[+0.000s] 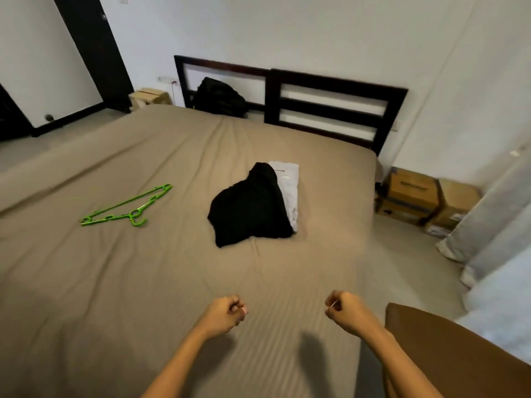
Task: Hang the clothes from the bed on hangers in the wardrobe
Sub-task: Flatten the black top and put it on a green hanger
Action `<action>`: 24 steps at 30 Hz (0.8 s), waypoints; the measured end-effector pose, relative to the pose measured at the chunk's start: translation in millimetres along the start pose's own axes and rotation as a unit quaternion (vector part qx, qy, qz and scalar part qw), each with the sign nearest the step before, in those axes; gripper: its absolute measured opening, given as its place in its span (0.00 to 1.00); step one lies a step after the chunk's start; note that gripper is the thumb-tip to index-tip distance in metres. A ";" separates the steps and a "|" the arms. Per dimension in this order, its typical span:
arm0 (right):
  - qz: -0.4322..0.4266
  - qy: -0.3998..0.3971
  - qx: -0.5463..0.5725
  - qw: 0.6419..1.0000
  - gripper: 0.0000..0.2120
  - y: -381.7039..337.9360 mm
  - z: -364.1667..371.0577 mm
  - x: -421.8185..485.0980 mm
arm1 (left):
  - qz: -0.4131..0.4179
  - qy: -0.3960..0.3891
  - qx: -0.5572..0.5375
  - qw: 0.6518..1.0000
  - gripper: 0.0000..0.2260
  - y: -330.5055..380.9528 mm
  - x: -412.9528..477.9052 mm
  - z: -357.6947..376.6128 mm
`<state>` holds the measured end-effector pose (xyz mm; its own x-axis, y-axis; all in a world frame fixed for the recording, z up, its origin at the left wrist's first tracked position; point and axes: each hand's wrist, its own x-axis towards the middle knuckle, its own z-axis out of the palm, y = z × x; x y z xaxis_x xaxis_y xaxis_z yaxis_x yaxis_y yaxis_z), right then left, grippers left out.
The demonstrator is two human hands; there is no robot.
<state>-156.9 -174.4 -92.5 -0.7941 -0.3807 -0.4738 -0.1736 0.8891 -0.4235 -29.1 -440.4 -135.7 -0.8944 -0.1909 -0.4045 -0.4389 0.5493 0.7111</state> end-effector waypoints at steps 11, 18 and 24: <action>0.061 -0.030 0.026 0.997 0.21 -120.5 45.7 224.1 | -0.031 -0.074 -0.030 0.996 0.05 -121.1 169.7 -121.6; 0.065 0.160 0.137 0.975 0.34 -158.9 18.1 408.7 | -0.056 -0.008 -0.066 0.996 0.10 -171.3 290.6 -144.9; 0.097 0.154 0.266 0.947 0.45 -152.6 49.2 499.9 | -0.092 0.046 -0.187 0.977 0.06 -209.0 346.0 -133.4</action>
<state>-498.7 -512.9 -302.6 -0.9273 -0.0586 -0.3698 0.2456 0.6503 -0.7189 -258.4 -729.8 -347.6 -0.7936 -0.3403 -0.5043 -0.5786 0.1655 0.7987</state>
